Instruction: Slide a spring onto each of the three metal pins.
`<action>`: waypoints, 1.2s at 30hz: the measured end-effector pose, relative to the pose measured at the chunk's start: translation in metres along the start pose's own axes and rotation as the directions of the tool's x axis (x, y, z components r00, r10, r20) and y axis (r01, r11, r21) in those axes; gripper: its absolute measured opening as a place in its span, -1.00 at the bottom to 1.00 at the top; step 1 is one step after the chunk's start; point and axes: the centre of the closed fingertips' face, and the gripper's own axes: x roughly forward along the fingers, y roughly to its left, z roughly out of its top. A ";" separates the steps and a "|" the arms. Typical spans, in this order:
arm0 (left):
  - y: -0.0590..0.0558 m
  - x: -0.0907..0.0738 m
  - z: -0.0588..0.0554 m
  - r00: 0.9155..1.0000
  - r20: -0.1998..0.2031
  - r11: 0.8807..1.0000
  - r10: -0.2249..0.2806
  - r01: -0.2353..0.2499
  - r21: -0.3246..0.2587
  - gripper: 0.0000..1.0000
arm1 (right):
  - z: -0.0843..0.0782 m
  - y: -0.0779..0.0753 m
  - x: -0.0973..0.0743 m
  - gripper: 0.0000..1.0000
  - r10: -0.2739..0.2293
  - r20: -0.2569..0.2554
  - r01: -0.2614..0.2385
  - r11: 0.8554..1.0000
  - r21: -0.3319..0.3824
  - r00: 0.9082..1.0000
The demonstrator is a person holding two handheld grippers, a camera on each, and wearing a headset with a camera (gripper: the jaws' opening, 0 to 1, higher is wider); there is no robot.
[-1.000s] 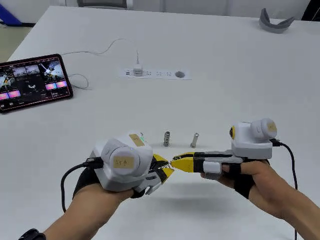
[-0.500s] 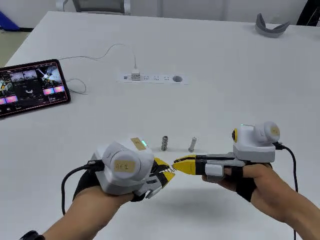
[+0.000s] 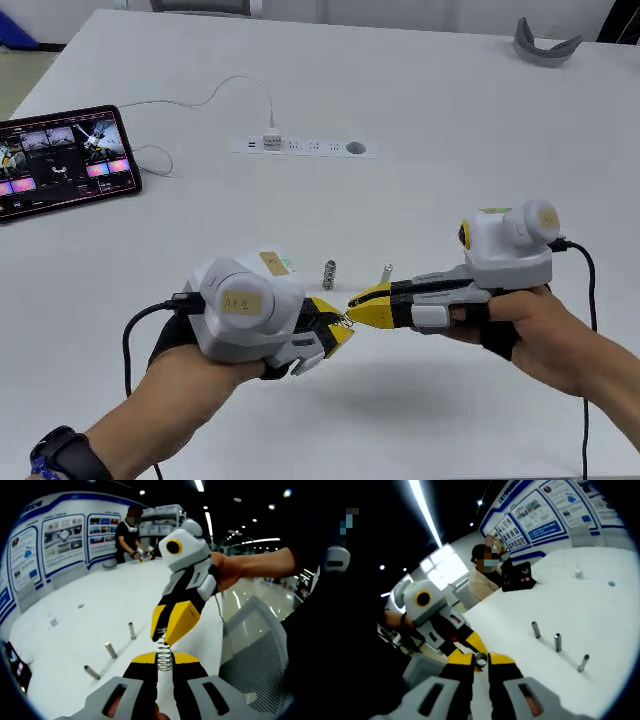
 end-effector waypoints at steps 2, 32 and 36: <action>0.000 0.000 0.002 1.000 0.004 1.000 -0.006 0.006 0.003 -0.81 | 0.002 0.003 0.000 -0.76 0.003 -0.046 -0.005 0.999 -0.052 0.999; -0.011 -0.002 0.013 0.998 0.022 0.995 -0.062 0.060 0.081 -0.80 | -0.008 0.015 -0.003 -0.76 -0.013 -0.405 -0.165 0.901 -0.401 0.914; -0.010 -0.001 0.016 0.997 0.049 0.996 -0.056 0.053 0.071 -0.78 | -0.006 0.012 -0.007 -0.76 -0.025 -0.381 -0.143 0.903 -0.404 0.924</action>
